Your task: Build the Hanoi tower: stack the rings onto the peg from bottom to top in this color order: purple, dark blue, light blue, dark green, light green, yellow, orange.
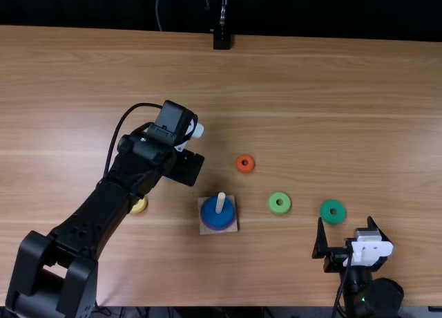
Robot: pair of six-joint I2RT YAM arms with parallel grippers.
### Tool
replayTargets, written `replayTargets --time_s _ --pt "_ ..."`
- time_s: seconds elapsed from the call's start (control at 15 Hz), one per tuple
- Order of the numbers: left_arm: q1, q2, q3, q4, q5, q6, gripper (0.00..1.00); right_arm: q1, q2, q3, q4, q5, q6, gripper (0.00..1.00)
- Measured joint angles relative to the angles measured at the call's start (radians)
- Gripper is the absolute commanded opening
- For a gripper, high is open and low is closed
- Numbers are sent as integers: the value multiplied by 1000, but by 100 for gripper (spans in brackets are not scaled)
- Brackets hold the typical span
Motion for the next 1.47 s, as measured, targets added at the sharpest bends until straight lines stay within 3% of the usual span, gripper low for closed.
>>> replayTargets --time_s 0.4,0.67,1.13,1.47 --pt "12 53 -19 40 3 0 100 0 0 0 0 0 0 100" --pt "19 109 -19 39 24 0 100 0 0 0 0 0 0 100" --pt "19 150 -19 55 30 0 100 0 0 0 0 0 0 100" --pt "19 177 -19 77 48 0 100 0 0 0 0 -1 0 100"
